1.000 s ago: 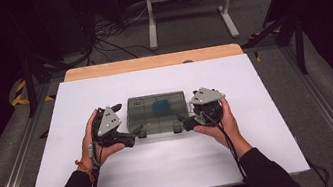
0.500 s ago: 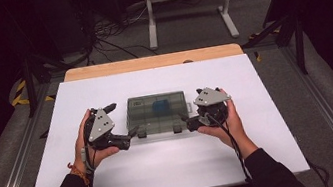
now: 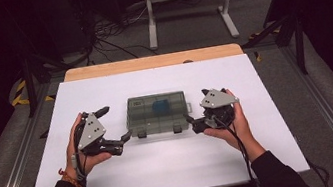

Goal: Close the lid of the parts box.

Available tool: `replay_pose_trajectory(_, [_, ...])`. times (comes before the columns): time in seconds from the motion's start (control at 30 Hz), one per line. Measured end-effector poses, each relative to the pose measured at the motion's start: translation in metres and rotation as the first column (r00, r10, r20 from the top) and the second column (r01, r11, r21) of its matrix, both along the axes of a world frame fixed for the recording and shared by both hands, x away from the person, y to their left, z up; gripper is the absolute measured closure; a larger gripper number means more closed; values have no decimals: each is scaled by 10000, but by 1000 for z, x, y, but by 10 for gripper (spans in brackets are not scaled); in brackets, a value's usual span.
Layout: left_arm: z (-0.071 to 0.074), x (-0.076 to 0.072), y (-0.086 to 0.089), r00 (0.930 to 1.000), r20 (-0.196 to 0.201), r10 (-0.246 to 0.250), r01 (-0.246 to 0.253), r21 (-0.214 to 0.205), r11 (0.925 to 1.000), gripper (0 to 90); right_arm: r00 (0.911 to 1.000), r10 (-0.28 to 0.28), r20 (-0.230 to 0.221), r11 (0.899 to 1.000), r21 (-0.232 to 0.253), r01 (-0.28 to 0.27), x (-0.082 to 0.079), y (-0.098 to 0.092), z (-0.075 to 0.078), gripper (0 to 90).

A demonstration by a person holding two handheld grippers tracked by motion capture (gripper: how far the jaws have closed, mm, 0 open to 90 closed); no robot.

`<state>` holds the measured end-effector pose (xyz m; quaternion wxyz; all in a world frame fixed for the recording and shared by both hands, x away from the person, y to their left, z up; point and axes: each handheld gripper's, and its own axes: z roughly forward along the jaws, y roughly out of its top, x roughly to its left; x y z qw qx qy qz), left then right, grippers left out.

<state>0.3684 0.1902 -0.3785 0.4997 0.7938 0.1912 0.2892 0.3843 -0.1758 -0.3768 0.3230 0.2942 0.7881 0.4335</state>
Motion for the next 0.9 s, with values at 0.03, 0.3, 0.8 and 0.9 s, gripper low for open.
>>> replay_pose_trajectory(0.03, [0, -1, 1, 10000, 27, -46, 46, 29, 10000, 26, 10000, -4, 14, 10000, -66, 4, -2, -2, 0, 55])
replay_pose_trajectory(0.3, [0, -10, 5, 9997, 133, -228, 228, -23, 9997, 29, 9999, 19, 118, 9998, -201, -17, -9, -9, 0, 55])
replay_pose_trajectory(0.8, [-10, -24, 22, 9998, 96, -186, 183, 269, 9995, 31, 9993, 136, 349, 9990, -439, -120, -27, -26, -5, 56])
replay_pose_trajectory(0.9, [-13, -26, 25, 9998, 22, -186, 185, 358, 9992, 29, 9993, 102, 359, 9987, -497, -84, -30, -29, -7, 56])
